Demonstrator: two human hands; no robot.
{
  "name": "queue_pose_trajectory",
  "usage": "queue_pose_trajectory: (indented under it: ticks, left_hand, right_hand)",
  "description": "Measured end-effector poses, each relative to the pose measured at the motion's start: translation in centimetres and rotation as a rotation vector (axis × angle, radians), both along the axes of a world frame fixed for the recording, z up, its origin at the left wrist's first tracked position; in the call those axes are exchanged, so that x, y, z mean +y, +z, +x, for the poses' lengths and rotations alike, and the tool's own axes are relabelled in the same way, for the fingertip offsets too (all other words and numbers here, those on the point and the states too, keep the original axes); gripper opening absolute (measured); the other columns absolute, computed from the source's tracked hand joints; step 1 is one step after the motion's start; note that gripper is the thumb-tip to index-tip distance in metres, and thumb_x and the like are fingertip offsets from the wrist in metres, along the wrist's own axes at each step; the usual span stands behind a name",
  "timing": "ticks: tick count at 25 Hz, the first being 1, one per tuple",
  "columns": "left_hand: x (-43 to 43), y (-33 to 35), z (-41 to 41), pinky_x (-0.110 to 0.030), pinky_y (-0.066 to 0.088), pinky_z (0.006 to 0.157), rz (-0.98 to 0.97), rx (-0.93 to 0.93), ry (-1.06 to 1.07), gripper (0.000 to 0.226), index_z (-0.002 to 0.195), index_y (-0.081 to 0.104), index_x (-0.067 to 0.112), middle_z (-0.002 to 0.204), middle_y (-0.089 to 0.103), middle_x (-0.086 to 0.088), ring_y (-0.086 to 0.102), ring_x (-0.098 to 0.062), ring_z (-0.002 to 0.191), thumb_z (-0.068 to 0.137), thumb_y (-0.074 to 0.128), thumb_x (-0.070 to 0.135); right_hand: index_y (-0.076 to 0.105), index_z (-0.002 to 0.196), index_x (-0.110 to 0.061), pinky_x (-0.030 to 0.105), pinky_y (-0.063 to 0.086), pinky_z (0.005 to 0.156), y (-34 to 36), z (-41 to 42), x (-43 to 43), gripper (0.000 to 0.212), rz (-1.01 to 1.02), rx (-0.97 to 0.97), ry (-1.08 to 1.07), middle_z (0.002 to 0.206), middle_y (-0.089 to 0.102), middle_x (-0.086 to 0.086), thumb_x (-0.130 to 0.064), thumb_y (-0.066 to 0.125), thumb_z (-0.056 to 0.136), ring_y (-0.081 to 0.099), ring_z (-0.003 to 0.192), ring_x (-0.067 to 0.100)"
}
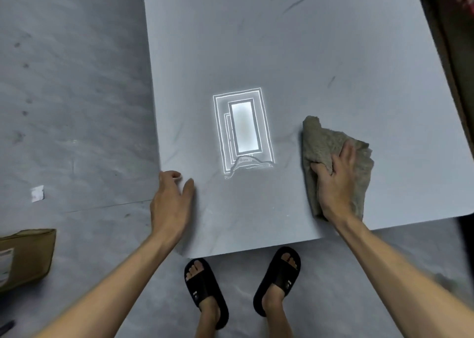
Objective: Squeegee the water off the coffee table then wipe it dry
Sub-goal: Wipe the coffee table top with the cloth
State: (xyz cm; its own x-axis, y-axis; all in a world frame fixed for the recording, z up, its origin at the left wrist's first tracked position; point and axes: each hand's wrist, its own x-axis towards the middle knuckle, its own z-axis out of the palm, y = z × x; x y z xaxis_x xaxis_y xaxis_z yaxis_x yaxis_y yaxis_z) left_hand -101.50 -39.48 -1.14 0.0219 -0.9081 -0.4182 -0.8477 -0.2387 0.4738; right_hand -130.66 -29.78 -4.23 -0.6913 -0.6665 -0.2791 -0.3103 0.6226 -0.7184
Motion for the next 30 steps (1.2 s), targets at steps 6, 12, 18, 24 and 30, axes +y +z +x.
queue_pose_trajectory:
  ticks: [6, 12, 18, 24, 30]
  left_hand:
    - [-2.5, 0.8, 2.6, -0.034, 0.04, 0.072, 0.095, 0.053, 0.038, 0.033, 0.114, 0.052, 0.023, 0.09, 0.061, 0.009, 0.055, -0.018, 0.086, 0.094, 0.043, 0.048]
    - [-3.5, 0.8, 4.1, -0.027, 0.037, 0.076, 0.19, 0.218, 0.148, 0.033, 0.116, 0.055, 0.025, 0.105, 0.06, 0.011, 0.055, -0.012, 0.097, 0.093, 0.048, 0.048]
    - [-3.7, 0.4, 4.8, -0.028, 0.041, 0.077, 0.223, 0.303, 0.247, 0.028, 0.114, 0.051, 0.029, 0.107, 0.062, 0.006, 0.058, -0.015, 0.102, 0.093, 0.048, 0.048]
    - [-2.8, 0.2, 4.4, -0.027, 0.039, 0.071, 0.061, 0.287, 0.38, 0.026, 0.113, 0.045, 0.023, 0.1, 0.06, 0.009, 0.056, -0.015, 0.091, 0.094, 0.049, 0.041]
    - [0.3, -0.1, 5.0, -0.034, 0.039, 0.073, 0.104, 0.205, 0.308, 0.032, 0.111, 0.041, 0.016, 0.101, 0.061, -0.002, 0.058, -0.025, 0.094, 0.094, 0.047, 0.043]
  right_hand:
    - [0.051, 0.131, -0.025, 0.048, 0.01, 0.119, -0.4, 3.0, -5.3, 0.057, 0.094, 0.15, 0.279, 0.163, 0.009, 0.006, -0.041, 0.053, 0.077, 0.0, 0.15, 0.022]
    - [0.033, 0.146, -0.045, 0.045, 0.004, 0.12, -0.8, 7.4, -10.7, 0.066, 0.144, 0.275, 0.561, 0.163, 0.006, 0.009, -0.051, 0.055, 0.084, -0.005, 0.149, 0.025]
    - [0.033, 0.144, -0.048, 0.05, -0.002, 0.118, -0.9, 13.1, -11.9, 0.066, 0.146, 0.36, 0.849, 0.163, 0.0, 0.01, -0.068, 0.045, 0.082, -0.01, 0.149, 0.027]
    - [0.033, 0.141, -0.053, 0.055, -0.002, 0.119, -0.8, 17.1, -11.0, 0.065, 0.126, 0.463, 1.143, 0.162, -0.008, 0.011, -0.079, 0.015, 0.084, -0.017, 0.148, 0.03]
    - [0.034, 0.14, -0.053, 0.059, 0.001, 0.118, -0.7, 16.8, -8.7, 0.058, 0.111, 0.581, 1.378, 0.163, -0.004, 0.011, -0.07, 0.018, 0.086, -0.012, 0.148, 0.034]
